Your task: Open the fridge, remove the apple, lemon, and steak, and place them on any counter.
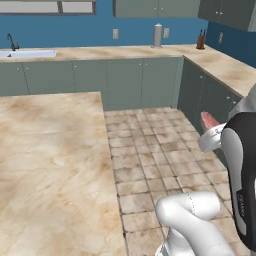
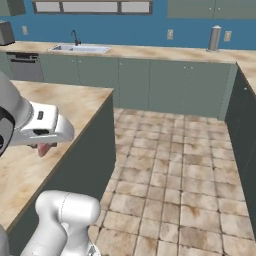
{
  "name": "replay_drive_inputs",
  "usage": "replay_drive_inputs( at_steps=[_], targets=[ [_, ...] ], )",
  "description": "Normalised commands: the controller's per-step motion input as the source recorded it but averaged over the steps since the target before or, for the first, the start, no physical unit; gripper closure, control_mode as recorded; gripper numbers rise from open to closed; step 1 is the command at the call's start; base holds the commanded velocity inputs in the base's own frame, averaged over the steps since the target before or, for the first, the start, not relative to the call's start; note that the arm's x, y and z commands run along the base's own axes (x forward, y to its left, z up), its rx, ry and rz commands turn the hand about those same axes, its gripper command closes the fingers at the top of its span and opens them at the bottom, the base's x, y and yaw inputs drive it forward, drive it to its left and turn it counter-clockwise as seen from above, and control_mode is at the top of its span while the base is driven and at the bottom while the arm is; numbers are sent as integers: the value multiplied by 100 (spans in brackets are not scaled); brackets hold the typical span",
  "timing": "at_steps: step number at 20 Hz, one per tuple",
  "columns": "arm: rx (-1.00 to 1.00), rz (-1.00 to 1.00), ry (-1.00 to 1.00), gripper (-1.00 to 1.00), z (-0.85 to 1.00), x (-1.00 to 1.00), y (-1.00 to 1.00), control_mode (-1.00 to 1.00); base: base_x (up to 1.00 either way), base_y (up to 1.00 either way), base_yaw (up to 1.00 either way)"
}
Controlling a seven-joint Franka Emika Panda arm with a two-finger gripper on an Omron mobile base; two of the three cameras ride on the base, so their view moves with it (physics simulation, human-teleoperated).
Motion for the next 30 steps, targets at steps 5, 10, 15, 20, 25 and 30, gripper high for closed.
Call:
replay_drive_inputs(
  at_steps=[5, 10, 15, 20, 25, 30],
  targets=[
    [0, 44, 16, 100, -39, -4, 48, -100, 0, 0, 0],
    [0, 47, 11, 100, -24, -1, 74, -100, 0, 0, 0],
    [-2, 26, 10, 100, -26, 0, 100, -100, 0, 0, 0],
    [-6, 13, 18, 100, -63, 23, 99, -100, 0, 0, 0],
    [-5, 13, 13, 100, -78, 60, 74, -100, 0, 0, 0],
    [-9, 10, 0, 100, -87, 83, 68, -100, 0, 0, 0]
  ],
)
